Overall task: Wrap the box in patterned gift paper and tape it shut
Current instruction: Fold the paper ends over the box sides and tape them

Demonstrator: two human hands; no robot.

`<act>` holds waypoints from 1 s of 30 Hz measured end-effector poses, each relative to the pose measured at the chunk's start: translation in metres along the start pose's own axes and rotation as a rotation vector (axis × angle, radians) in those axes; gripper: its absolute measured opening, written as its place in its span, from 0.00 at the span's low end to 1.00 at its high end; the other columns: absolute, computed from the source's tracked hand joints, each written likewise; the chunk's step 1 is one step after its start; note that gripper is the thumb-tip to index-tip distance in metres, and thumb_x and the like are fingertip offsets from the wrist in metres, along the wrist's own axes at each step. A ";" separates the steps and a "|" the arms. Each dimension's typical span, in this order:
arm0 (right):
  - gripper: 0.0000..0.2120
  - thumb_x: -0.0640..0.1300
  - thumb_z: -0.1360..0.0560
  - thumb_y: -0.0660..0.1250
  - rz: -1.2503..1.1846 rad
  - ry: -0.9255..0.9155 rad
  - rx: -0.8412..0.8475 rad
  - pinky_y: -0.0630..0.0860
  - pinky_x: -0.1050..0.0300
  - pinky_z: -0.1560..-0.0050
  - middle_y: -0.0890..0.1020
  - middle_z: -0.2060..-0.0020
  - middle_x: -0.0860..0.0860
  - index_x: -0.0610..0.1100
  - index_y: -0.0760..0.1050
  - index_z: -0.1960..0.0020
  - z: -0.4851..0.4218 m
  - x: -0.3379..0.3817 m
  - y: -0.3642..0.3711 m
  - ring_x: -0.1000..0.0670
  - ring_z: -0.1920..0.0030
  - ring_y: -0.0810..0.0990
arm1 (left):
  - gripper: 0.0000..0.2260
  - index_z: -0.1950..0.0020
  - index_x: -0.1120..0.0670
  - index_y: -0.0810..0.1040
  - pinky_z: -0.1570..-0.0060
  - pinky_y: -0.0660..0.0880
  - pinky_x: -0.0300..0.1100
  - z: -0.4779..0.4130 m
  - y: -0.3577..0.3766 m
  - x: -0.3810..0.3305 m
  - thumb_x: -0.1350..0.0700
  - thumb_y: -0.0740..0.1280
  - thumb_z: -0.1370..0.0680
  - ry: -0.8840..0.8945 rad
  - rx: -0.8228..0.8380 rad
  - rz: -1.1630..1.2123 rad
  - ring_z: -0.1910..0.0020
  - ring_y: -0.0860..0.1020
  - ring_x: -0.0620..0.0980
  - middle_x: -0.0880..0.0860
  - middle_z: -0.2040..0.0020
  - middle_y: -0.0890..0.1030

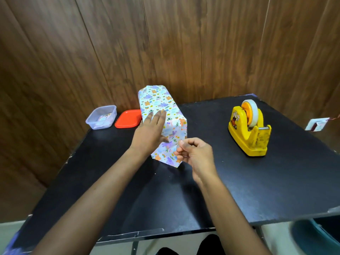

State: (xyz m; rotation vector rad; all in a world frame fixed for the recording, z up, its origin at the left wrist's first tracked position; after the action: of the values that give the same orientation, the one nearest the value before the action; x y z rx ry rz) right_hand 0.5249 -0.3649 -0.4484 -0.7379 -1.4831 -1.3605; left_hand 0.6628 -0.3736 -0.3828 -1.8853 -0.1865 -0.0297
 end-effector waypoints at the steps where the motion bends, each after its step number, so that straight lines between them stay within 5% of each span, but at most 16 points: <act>1: 0.08 0.33 0.25 0.65 0.065 -0.055 -0.060 0.74 0.62 0.69 0.78 0.70 0.47 0.40 0.73 0.62 -0.003 0.002 0.000 0.51 0.69 0.78 | 0.41 0.23 0.56 0.50 0.31 0.63 0.49 0.001 0.000 0.002 0.43 0.69 0.28 -0.009 -0.004 0.009 0.24 0.52 0.54 0.53 0.23 0.56; 4: 0.07 0.34 0.26 0.65 0.268 -0.297 -0.221 0.73 0.61 0.55 0.78 0.56 0.49 0.46 0.76 0.57 -0.013 0.020 0.001 0.53 0.57 0.78 | 0.37 0.27 0.58 0.58 0.31 0.64 0.48 0.004 -0.001 0.002 0.44 0.69 0.28 -0.003 -0.022 0.002 0.24 0.54 0.55 0.55 0.24 0.58; 9: 0.13 0.36 0.24 0.64 0.230 -0.344 -0.226 0.75 0.58 0.46 0.76 0.46 0.48 0.51 0.77 0.46 -0.034 0.028 0.004 0.51 0.50 0.78 | 0.31 0.29 0.59 0.61 0.37 0.68 0.53 -0.001 0.000 -0.016 0.46 0.67 0.25 -0.049 -0.041 -0.073 0.26 0.57 0.59 0.57 0.26 0.61; 14: 0.06 0.38 0.25 0.65 0.307 -0.387 -0.366 0.73 0.61 0.49 0.77 0.49 0.46 0.47 0.79 0.52 -0.044 0.060 -0.025 0.52 0.53 0.77 | 0.24 0.43 0.58 0.77 0.62 0.80 0.56 -0.008 0.001 -0.037 0.55 0.78 0.36 -0.078 -0.025 -0.079 0.43 0.78 0.63 0.59 0.42 0.80; 17: 0.04 0.38 0.25 0.67 0.380 -0.448 -0.362 0.69 0.70 0.59 0.74 0.57 0.50 0.42 0.77 0.59 -0.022 0.072 -0.023 0.54 0.59 0.75 | 0.22 0.31 0.55 0.68 0.50 0.76 0.53 -0.006 -0.005 -0.036 0.54 0.66 0.23 -0.008 -0.133 0.016 0.30 0.67 0.58 0.56 0.30 0.70; 21: 0.11 0.35 0.23 0.63 -0.061 -0.076 -0.169 0.72 0.66 0.71 0.75 0.71 0.48 0.40 0.72 0.64 -0.012 0.004 -0.001 0.57 0.74 0.73 | 0.24 0.25 0.52 0.57 0.41 0.71 0.47 -0.001 -0.008 -0.036 0.52 0.58 0.19 -0.028 -0.135 -0.006 0.25 0.55 0.52 0.51 0.24 0.58; 25: 0.11 0.35 0.22 0.62 -0.321 0.093 -0.195 0.71 0.67 0.75 0.73 0.72 0.47 0.39 0.71 0.64 -0.020 -0.036 0.008 0.58 0.79 0.72 | 0.23 0.26 0.52 0.60 0.48 0.74 0.48 -0.001 -0.008 -0.034 0.51 0.60 0.20 -0.026 -0.162 0.014 0.26 0.59 0.51 0.50 0.25 0.62; 30: 0.11 0.35 0.21 0.61 -0.498 0.167 -0.212 0.70 0.66 0.76 0.74 0.74 0.50 0.40 0.71 0.63 -0.036 -0.050 0.020 0.58 0.79 0.71 | 0.22 0.35 0.59 0.73 0.37 0.67 0.63 -0.005 -0.011 -0.037 0.54 0.71 0.27 0.056 -0.226 -0.035 0.36 0.74 0.60 0.58 0.35 0.76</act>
State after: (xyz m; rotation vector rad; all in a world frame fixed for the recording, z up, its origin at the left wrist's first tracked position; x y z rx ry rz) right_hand 0.5694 -0.3872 -0.4892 -0.3768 -1.4562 -1.9285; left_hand 0.6251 -0.3796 -0.3754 -2.1040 -0.1842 -0.1316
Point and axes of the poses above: each hand's wrist, its own z-axis away from the middle knuckle, its own y-axis out of the palm, x = y × z, the point moved 10 cm from there along -z, towards the middle knuckle
